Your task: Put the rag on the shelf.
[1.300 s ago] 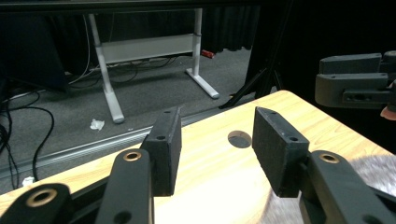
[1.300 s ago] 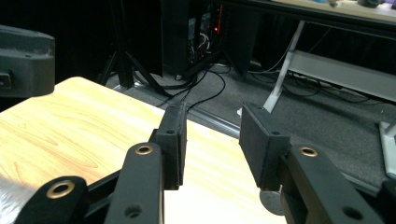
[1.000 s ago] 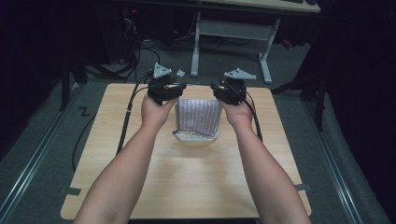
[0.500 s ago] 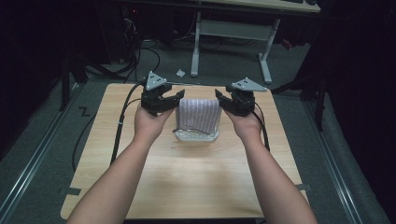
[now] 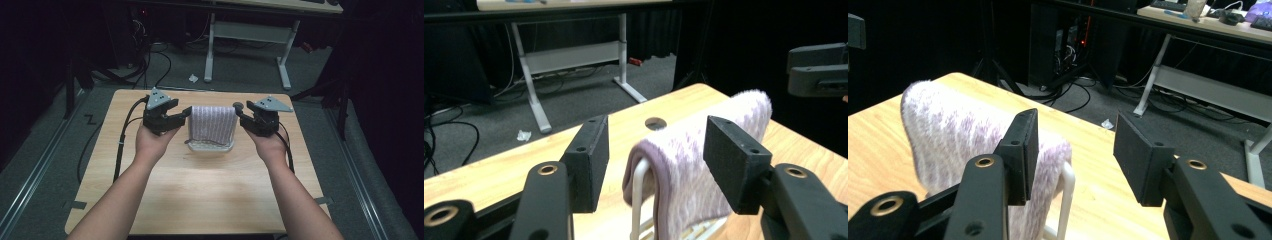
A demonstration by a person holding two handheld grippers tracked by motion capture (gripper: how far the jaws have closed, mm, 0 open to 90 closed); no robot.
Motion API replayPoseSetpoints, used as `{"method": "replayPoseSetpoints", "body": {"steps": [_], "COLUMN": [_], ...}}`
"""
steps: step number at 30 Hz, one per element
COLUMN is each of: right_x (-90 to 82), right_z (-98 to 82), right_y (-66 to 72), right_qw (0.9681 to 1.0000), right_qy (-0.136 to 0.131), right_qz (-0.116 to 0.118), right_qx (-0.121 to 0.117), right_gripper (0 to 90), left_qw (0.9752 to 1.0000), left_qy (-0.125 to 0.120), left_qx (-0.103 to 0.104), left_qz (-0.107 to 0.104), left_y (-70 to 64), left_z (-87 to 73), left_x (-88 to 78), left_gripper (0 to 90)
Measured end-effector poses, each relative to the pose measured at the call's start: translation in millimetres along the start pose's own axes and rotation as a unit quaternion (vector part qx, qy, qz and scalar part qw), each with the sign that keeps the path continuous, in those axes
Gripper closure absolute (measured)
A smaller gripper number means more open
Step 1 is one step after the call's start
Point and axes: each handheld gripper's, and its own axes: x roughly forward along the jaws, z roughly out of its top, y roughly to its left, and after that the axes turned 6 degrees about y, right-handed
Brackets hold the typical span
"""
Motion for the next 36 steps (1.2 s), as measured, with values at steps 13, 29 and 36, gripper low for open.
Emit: {"method": "replayPoseSetpoints", "body": {"steps": [13,29,36], "right_x": [0.0,-49.0,-48.1], "right_z": [-54.0,-179.1,-185.7], "right_y": [-0.6,32.5,22.7], "right_qw": [0.9990,0.9943,0.9940], "right_qy": [0.044,0.104,0.099], "right_qz": [0.005,0.021,0.022], "right_qx": [-0.004,0.006,0.041], "right_gripper": [50.2,39.8,40.7], "left_qw": [0.9980,0.9910,0.9879], "left_qy": [0.055,0.131,0.143], "left_qx": [-0.021,-0.011,-0.032], "left_qz": [-0.025,-0.022,-0.051], "left_y": [9.0,-5.6,-9.3], "left_z": [-85.4,-202.0,-203.1], "left_x": [8.5,-61.3,-49.7], "left_gripper": [40.7,40.6,37.6]}}
